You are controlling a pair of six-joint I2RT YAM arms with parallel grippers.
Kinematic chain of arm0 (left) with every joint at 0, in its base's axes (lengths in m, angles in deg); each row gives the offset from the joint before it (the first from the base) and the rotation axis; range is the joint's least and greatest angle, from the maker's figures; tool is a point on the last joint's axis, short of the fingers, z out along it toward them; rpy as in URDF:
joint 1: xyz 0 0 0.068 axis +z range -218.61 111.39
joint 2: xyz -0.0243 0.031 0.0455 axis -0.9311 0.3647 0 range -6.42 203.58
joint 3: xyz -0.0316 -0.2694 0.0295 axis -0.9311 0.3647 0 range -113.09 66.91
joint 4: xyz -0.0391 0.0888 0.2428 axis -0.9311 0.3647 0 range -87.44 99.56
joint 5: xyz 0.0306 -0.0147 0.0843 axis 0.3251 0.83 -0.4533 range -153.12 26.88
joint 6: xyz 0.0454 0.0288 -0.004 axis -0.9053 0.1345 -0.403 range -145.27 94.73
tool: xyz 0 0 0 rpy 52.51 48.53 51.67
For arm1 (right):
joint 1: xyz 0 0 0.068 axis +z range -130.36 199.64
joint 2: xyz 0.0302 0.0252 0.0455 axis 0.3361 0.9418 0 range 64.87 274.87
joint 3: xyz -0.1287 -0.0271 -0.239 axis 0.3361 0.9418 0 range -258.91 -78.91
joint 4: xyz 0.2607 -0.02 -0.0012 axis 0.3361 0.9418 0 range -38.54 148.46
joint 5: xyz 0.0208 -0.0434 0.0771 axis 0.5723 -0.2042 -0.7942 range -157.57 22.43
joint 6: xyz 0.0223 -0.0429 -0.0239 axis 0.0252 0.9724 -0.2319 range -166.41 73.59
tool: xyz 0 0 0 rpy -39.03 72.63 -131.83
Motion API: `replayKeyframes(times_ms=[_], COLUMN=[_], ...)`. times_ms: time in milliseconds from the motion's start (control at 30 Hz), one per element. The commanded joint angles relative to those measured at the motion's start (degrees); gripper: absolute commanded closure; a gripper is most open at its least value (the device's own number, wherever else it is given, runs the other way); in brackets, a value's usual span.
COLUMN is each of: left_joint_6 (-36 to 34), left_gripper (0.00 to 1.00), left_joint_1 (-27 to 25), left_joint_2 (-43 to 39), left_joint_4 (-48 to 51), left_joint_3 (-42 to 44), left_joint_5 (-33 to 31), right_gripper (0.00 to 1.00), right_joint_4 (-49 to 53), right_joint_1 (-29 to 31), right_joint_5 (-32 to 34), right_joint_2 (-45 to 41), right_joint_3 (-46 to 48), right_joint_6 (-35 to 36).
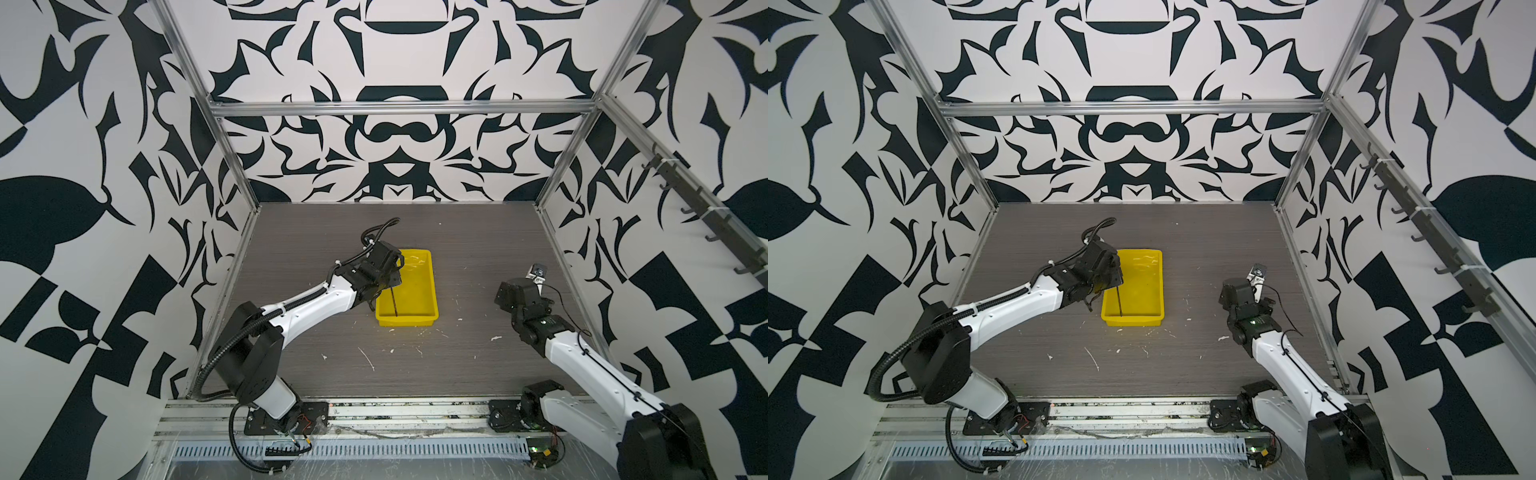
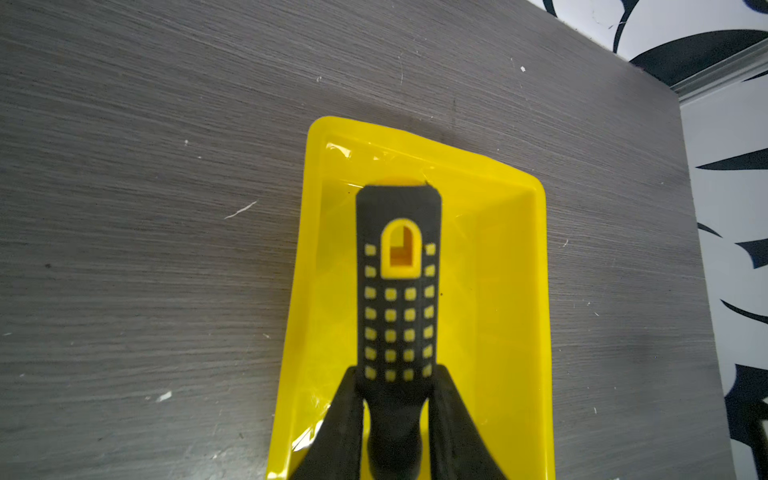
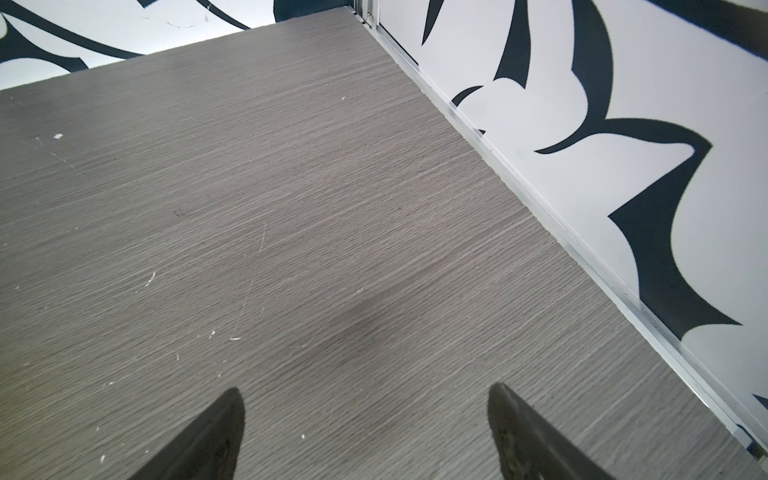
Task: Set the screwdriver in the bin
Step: 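Lift the screwdriver with the left gripper and carry it over the yellow tray, then lower the screwdriver into the tray and open the left gripper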
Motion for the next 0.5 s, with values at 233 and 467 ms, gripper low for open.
replayKeyframes(times_ms=[233,467], left_joint_6=[-1.3,-1.6], left_gripper=[0.78,0.76], left_joint_1=[0.0,-0.1], left_joint_2=[6.3,9.2], left_joint_4=[5.1,6.4], left_joint_3=[-5.0,-7.3], left_joint_5=[-2.6,-1.7], right_gripper=[0.06,0.06], right_joint_4=[-1.2,-1.3], right_joint_1=[-0.2,-0.2], right_joint_5=[-0.1,-0.2], right_joint_2=[-1.4,-1.6], right_joint_3=[-0.1,0.0], right_joint_6=[-0.3,-0.3])
